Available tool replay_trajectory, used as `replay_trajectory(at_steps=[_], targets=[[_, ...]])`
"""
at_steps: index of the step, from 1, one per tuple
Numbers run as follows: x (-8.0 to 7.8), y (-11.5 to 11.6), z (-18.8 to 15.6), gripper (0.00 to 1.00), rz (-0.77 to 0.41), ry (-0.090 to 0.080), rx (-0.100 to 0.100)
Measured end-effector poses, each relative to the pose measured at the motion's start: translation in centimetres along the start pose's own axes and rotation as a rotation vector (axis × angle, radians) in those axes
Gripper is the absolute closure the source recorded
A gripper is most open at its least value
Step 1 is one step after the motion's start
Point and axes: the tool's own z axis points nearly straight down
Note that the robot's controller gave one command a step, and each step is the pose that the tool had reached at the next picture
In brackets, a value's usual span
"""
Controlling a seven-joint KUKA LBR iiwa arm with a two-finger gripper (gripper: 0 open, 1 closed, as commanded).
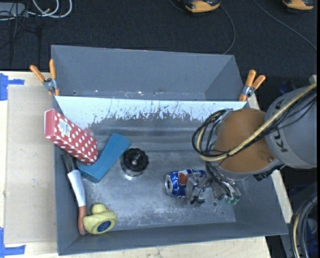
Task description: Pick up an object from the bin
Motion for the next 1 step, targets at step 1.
replay_trajectory(at_steps=[1], targets=[[0.01, 0.01, 0.03, 0.00, 0.001, 0.000, 0.000]])
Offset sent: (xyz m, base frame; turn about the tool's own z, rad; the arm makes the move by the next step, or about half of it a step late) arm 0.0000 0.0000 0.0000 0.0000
